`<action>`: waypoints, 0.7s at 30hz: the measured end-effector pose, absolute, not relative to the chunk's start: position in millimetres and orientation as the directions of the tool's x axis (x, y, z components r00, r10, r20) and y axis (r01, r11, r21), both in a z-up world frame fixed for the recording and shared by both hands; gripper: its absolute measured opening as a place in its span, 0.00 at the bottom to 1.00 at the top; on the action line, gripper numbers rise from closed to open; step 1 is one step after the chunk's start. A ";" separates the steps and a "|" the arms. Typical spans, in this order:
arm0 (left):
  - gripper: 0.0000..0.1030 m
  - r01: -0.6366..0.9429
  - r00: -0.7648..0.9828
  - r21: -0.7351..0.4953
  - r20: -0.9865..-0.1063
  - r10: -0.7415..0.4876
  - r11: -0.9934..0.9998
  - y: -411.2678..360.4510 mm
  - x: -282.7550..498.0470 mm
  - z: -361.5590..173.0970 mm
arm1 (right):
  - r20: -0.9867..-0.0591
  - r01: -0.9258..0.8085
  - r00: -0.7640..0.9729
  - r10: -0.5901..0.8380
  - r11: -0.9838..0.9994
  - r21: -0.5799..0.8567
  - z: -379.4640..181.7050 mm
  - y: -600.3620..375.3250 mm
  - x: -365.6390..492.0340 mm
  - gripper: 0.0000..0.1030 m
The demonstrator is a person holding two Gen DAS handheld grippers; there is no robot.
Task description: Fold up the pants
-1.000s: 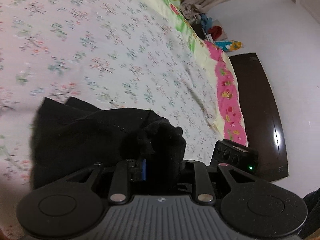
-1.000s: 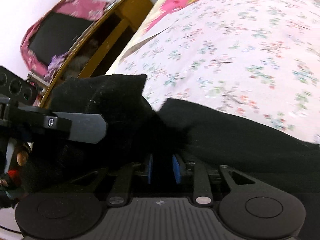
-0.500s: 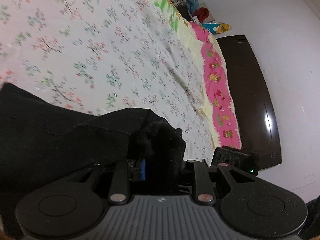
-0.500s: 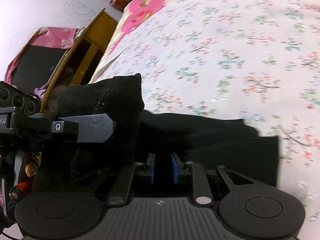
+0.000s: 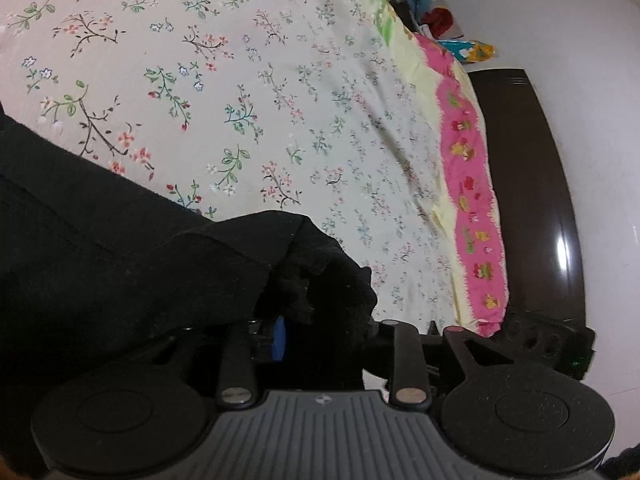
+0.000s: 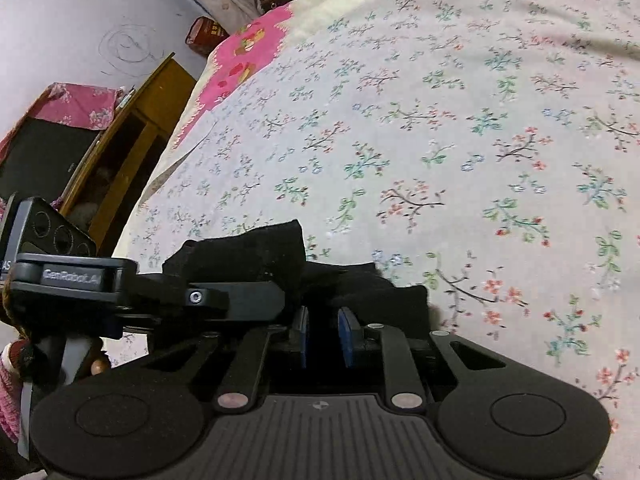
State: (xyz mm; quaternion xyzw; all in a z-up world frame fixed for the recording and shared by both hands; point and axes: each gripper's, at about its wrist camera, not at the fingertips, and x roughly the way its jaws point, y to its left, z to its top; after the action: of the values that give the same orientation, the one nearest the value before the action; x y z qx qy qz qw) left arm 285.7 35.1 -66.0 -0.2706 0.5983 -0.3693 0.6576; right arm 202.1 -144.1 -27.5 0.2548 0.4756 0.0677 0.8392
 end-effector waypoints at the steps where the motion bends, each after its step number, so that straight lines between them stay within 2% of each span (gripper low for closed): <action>1: 0.40 0.170 0.015 -0.790 -0.595 -0.803 0.589 32.9 285.1 -65.5 | -0.762 0.135 0.543 0.352 0.859 0.493 -26.4 -146.4 199.6 0.08; 4: 0.50 0.194 0.022 -0.769 -0.618 -0.786 0.609 25.0 281.9 -62.7 | -0.760 0.151 0.559 0.331 0.861 0.486 -21.8 -157.7 190.6 0.09; 8: 0.64 0.206 0.024 -0.760 -0.625 -0.780 0.616 15.0 280.6 -59.3 | -0.779 0.193 0.565 0.271 0.875 0.444 -16.2 -169.3 185.6 0.18; 14: 0.69 0.201 0.024 -0.768 -0.617 -0.787 0.608 1.4 274.6 -54.9 | -0.800 0.241 0.562 0.213 0.882 0.404 -10.5 -187.1 176.9 0.18; 21: 0.70 0.218 0.052 -0.738 -0.645 -0.762 0.639 3.0 270.4 -43.9 | -0.807 0.251 0.560 0.187 0.890 0.380 4.4 -195.8 171.4 0.19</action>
State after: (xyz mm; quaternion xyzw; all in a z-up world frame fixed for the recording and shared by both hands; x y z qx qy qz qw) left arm 270.4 3.0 -43.9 -0.2312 0.5890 -0.3565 0.6874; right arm 171.4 -195.8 4.4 0.2334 0.4687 -0.0188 0.8518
